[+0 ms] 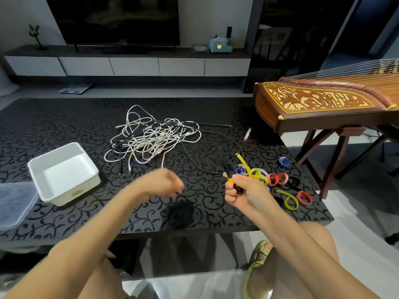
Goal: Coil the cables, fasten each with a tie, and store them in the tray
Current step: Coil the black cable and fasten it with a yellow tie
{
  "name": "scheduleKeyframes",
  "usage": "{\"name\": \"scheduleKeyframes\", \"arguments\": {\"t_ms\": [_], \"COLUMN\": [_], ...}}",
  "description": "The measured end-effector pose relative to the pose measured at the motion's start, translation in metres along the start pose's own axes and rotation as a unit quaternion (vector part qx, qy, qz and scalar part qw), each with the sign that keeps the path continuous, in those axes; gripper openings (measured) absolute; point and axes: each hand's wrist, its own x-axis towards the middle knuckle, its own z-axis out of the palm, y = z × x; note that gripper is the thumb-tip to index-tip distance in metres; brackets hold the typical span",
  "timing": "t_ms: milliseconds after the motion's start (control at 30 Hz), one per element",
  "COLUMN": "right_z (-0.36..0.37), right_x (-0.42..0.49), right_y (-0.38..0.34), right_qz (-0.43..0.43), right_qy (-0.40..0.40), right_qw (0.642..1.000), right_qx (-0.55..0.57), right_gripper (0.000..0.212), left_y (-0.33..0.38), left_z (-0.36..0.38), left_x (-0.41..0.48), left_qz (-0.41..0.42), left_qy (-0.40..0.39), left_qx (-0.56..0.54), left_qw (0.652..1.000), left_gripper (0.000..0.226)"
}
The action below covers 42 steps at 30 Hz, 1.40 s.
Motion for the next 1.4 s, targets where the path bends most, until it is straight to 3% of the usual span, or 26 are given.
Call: {"name": "scheduleKeyframes", "arguments": {"t_ms": [67,133,233,333,367,433,500,533,600,700,800,900,967,1000,1067,1133,1200,1300,1367,1400], "right_z": [0.005,0.010,0.014,0.012,0.010,0.007,0.004,0.002,-0.001,-0.005,-0.014,-0.031,-0.050,-0.060,-0.075,-0.078,-0.076,-0.075,-0.079,-0.083], "right_x": [0.005,0.005,0.000,-0.007,-0.008,-0.008,-0.006,-0.006,-0.006,-0.004,0.001,0.015,0.034,0.046,0.069,0.085,0.096,0.104,0.108,0.109], "right_y": [0.001,0.007,0.021,0.033,0.036,0.039,0.040,0.041,0.043,0.048,0.043,0.018,-0.004,-0.013,-0.022,-0.020,-0.012,-0.006,-0.009,-0.010], "right_qz": [0.068,0.085,0.080,0.069,0.068,0.066,0.045,0.024,-0.016,-0.047,-0.057,-0.070,-0.135,-0.163,-0.138,-0.066,-0.034,-0.041,-0.061,-0.073], "right_qy": [-0.005,-0.019,-0.030,-0.041,-0.048,-0.059,-0.065,-0.065,-0.063,-0.052,-0.073,-0.058,0.072,0.156,0.277,0.295,0.273,0.289,0.311,0.320], "right_qw": [0.996,0.996,0.994,0.989,0.987,0.984,0.977,0.968,0.950,0.938,0.927,0.938,0.931,0.891,0.745,0.608,0.538,0.508,0.539,0.574], "right_qx": [0.055,0.029,-0.063,-0.125,-0.136,-0.152,-0.199,-0.241,-0.304,-0.339,-0.364,-0.336,-0.332,-0.394,-0.591,-0.734,-0.797,-0.811,-0.780,-0.750], "right_gripper": [0.015,0.021,0.024,0.021,0.020,0.019,0.016,0.014,0.013,0.015,0.012,0.009,0.022,0.032,0.039,0.032,0.029,0.023,0.029,0.032], "left_y": [-0.003,0.005,0.024,0.035,0.037,0.039,0.040,0.041,0.045,0.049,0.057,0.065,0.070,0.074,0.081,0.086,0.089,0.090,0.087,0.086], "left_z": [0.033,0.055,0.066,0.064,0.062,0.062,0.063,0.063,0.061,0.061,0.065,0.056,0.045,0.040,0.035,0.036,0.041,0.047,0.050,0.051], "left_x": [0.002,0.008,0.020,0.031,0.032,0.035,0.038,0.040,0.042,0.046,0.050,0.056,0.061,0.062,0.065,0.067,0.070,0.076,0.084,0.089], "left_qz": [0.002,0.034,0.055,0.024,0.019,0.007,-0.002,-0.012,-0.031,-0.022,-0.024,-0.022,-0.012,-0.008,-0.004,-0.006,-0.011,-0.023,-0.034,-0.042], "left_qy": [-0.116,-0.180,-0.164,-0.111,-0.100,-0.088,-0.081,-0.074,-0.062,-0.038,-0.031,-0.008,0.012,0.020,0.044,0.071,0.079,0.071,0.062,0.054], "left_qx": [-0.067,-0.254,-0.499,-0.648,-0.662,-0.651,-0.654,-0.667,-0.691,-0.703,-0.735,-0.708,-0.659,-0.631,-0.566,-0.491,-0.434,-0.408,-0.402,-0.404], "left_qw": [0.991,0.950,0.849,0.753,0.742,0.754,0.752,0.742,0.719,0.710,0.677,0.706,0.752,0.776,0.823,0.868,0.897,0.910,0.913,0.912], "left_gripper": [0.038,0.044,0.023,0.018,0.025,0.039,0.029,0.022,0.033,0.042,0.039,0.046,0.044,0.041,0.036,0.030,0.026,0.021,0.019,0.017]}}
